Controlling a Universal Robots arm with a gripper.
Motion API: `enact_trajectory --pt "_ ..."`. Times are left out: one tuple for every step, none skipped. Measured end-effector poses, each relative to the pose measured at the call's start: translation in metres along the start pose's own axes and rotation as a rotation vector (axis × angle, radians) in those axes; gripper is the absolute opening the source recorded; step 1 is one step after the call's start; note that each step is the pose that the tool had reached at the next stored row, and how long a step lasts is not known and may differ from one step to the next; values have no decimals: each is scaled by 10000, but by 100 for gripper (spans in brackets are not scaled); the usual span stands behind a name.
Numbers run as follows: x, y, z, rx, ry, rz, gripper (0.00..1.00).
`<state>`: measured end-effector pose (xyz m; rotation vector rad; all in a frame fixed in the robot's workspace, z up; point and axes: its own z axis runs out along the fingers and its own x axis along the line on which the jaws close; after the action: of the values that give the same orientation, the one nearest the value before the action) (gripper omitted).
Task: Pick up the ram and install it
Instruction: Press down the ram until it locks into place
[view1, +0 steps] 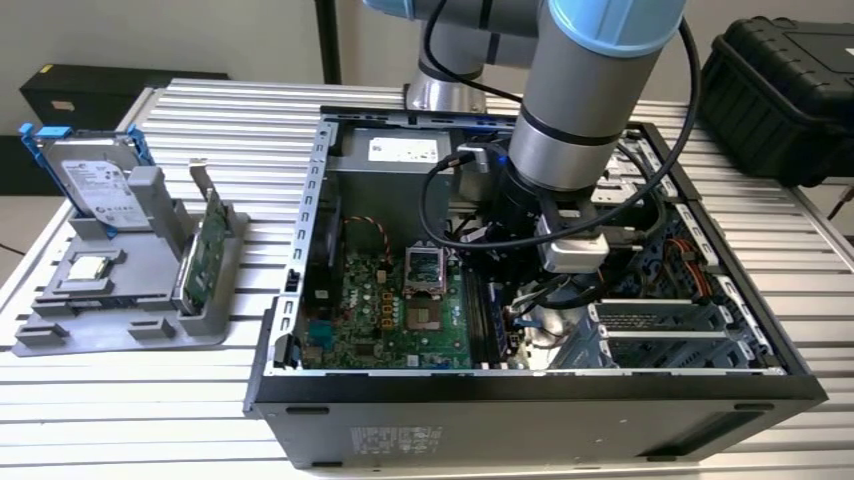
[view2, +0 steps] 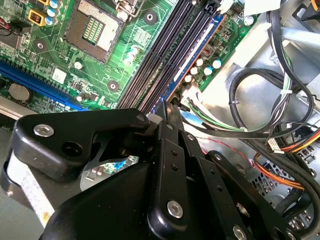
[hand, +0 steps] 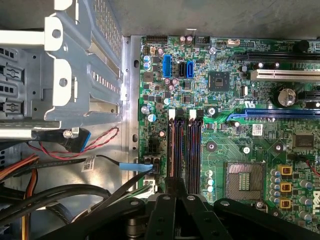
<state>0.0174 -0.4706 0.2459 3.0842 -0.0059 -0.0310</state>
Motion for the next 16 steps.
enact_trajectory --pt "0 0 0 0 0 0 0" --pt "0 0 0 -1 0 0 0" --pt "0 0 0 -1 -1 38 0" --pt "0 0 0 2 -11 209 0" --pt "-1 0 0 5 -23 400 0" --pt "0 -1 2 11 -33 578 0" --pt "0 -1 4 16 -43 757 0" --pt "0 -1 5 19 -53 938 0" --pt "0 -1 6 22 -64 1116 0" --pt "0 -1 7 26 -74 1297 0" --pt "0 0 7 28 -84 1476 0" --pt "0 0 7 31 -96 1669 0" --pt "0 0 7 35 -104 1827 0" --pt "0 0 7 39 -115 2014 0" --pt "0 0 7 42 -125 2189 0" --pt "0 -1 7 47 -135 2356 0"
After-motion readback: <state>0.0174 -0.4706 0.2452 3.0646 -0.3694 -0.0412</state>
